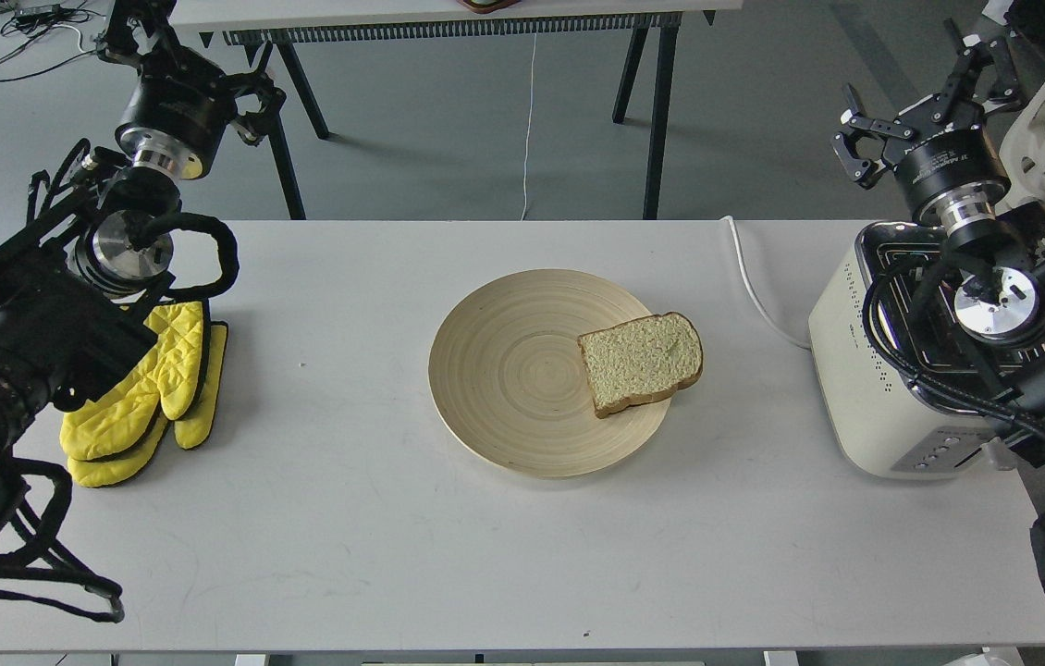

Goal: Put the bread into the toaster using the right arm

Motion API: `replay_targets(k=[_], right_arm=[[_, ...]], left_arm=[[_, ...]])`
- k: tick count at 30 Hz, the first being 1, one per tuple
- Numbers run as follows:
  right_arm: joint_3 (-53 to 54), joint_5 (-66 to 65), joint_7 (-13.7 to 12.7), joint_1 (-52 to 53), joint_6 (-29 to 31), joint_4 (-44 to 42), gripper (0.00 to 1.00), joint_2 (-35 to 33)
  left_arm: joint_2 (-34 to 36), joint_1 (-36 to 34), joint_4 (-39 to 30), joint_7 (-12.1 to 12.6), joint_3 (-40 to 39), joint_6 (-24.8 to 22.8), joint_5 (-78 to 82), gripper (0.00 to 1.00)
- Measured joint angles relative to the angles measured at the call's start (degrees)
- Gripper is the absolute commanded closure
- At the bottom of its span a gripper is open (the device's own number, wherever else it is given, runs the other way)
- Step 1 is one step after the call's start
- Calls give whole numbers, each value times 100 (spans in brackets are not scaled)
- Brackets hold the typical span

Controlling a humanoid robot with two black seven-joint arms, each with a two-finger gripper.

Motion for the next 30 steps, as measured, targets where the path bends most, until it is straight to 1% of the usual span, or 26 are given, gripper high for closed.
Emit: replay_targets(k=[9,11,14,19,26,30], right_arm=[[-38,-58,5,45,-143,31,1,-2],[-190,-88,8,79,-251,79,1,-29],[-695,-104,20,239,-451,306,1,-80],[-1686,-485,26,477,-995,878,1,-311],[-2413,-2200,-8,554,-2095,1796,2,-486],[-2822,-3092,-27,509,-2524,1987,2,-558]], left_arm=[[-3,17,-7,-134,2,0,7,0],[1,19,-7,-136,3,0,7,0],[2,19,-7,-138,3,0,2,0],[6,20,-7,-141,3,0,-2,0],[5,20,-7,-142,-3,0,-1,0],[4,20,-7,-142,-6,0,-1,0]])
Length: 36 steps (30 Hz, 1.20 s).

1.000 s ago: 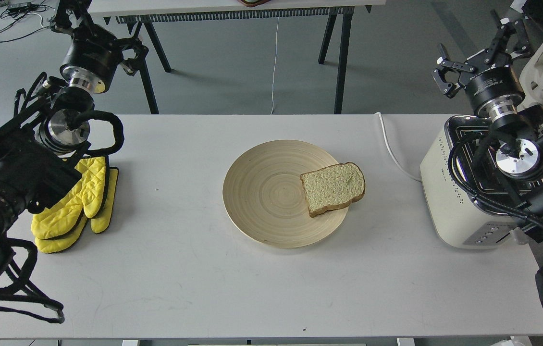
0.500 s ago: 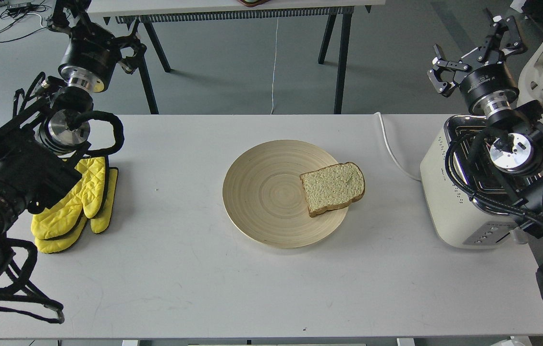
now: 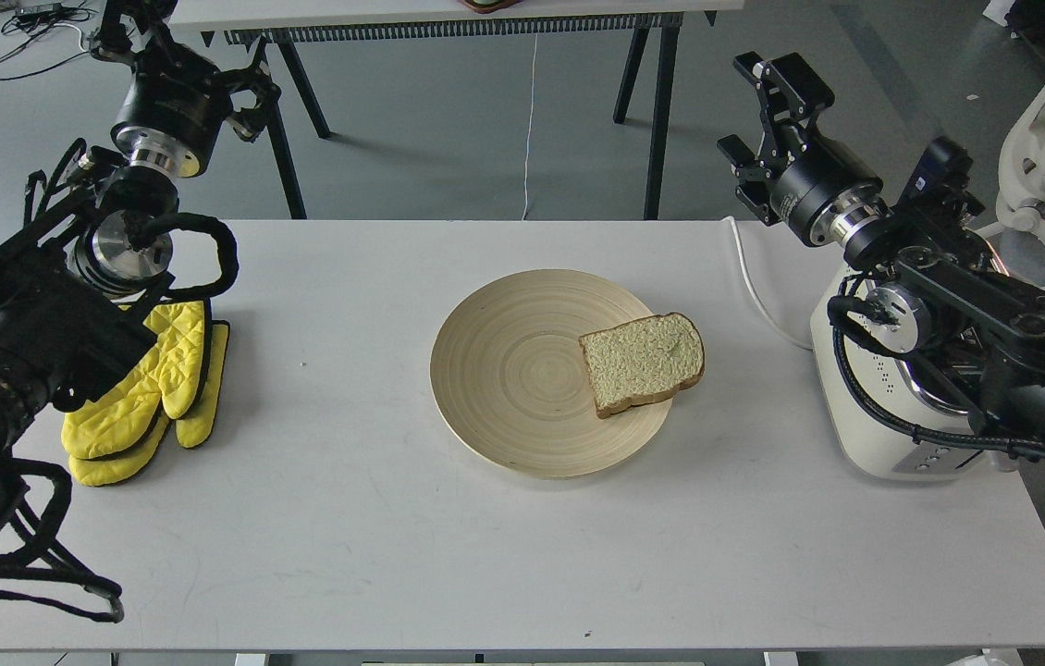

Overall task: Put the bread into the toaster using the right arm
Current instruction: 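Swing the right gripper from above the toaster toward the bread slice in the bowl, then close the right gripper on the edge of the bread slice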

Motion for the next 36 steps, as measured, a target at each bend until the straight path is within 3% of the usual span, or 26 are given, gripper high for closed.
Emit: replay_targets(k=[7,14,22,36], right_arm=[[-1072,-688,-33,15,-589,76,2,-17],[-1722,-922,-401,42,-765,87,6,-19],[-2544,-1112,-517,-40,-1039,-19,8,77],[-2777,-1098,-619,-317,-1186,-942,17,877]], left_arm=[[-7,0,0,0,0,0,0,0],[-9,0,1,0,0,0,1,0],[-9,0,0,0,0,0,1,0],[-9,0,0,0,2,0,0,0]])
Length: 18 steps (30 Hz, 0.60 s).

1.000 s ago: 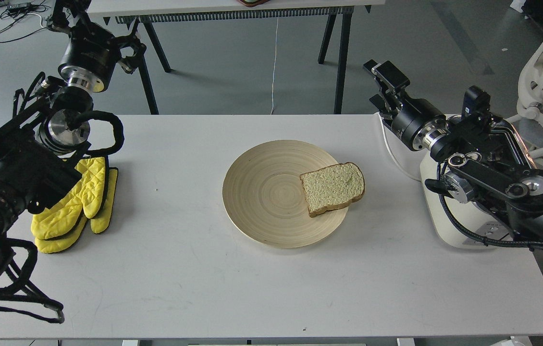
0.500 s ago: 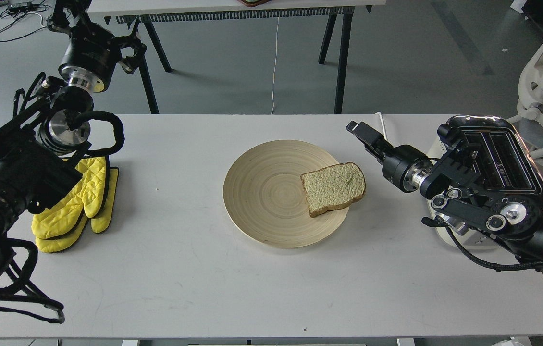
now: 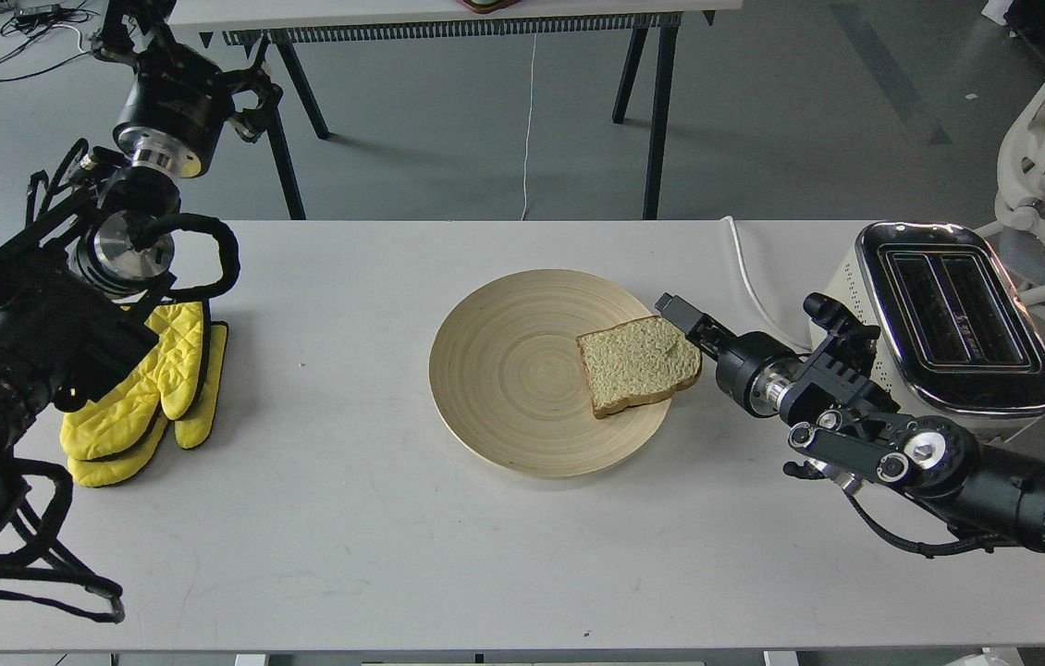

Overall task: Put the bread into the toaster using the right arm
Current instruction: 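Close the right gripper on the edge of the bread slice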

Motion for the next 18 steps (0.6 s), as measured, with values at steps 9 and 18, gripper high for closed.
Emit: replay_targets(k=[9,18], right_arm=[[-31,29,-54,-138,0,-115,37,141],[-34,33,-109,-166,37,-100,65,142]], left_arm=[[1,0,0,0,-2,0,1,0],[1,0,-1,1,-2,0,0,0]])
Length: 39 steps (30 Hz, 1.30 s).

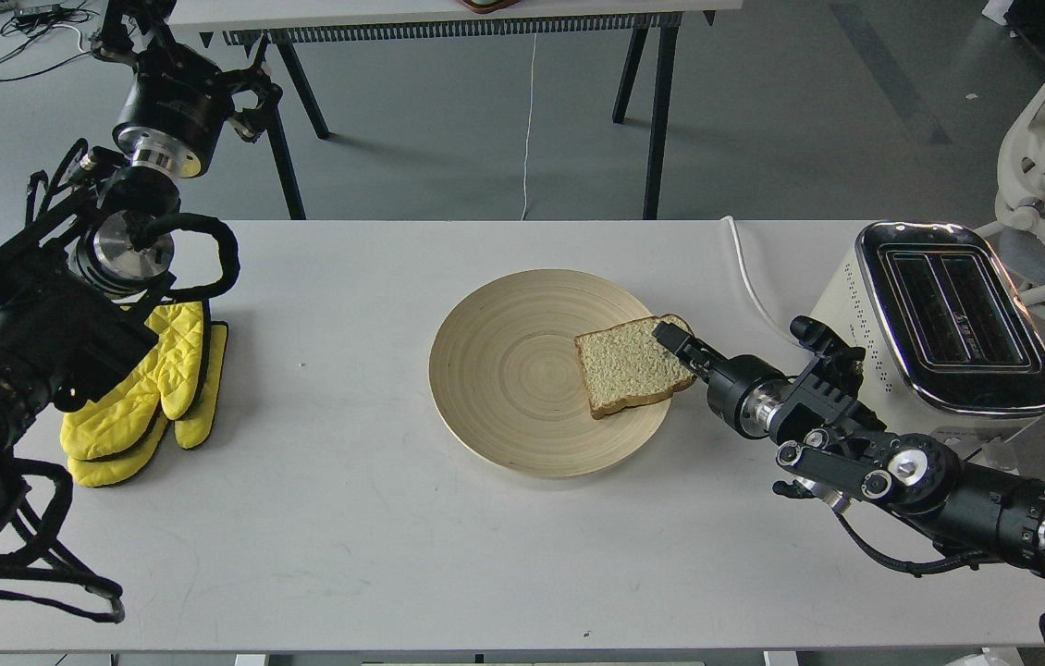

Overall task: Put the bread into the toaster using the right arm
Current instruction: 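Close the right gripper on the edge of the bread slice, then lift the bread slice out of the bowl with the right gripper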

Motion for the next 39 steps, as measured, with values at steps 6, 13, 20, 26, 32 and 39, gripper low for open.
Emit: replay_targets(k=[6,13,20,26,32,39], right_arm=[[-7,-34,10,-1,22,19,91,-14],[-5,-37,4,49,34,32,97,-18],[50,-1,-48,260,-4,559,97,-323],[67,-7,-192,611,-15,1268,97,-921],[38,-239,-377,1328,-18,1656,97,-1801],[3,-671,-707,2185,293,2158,97,-3005]], left_arm=[[0,0,0,0,0,0,0,0],[0,0,0,0,0,0,2,0],[-1,6,0,0,0,0,1,0],[-1,9,0,0,0,0,2,0],[-1,9,0,0,0,0,1,0],[-1,8,-1,0,0,0,1,0]])
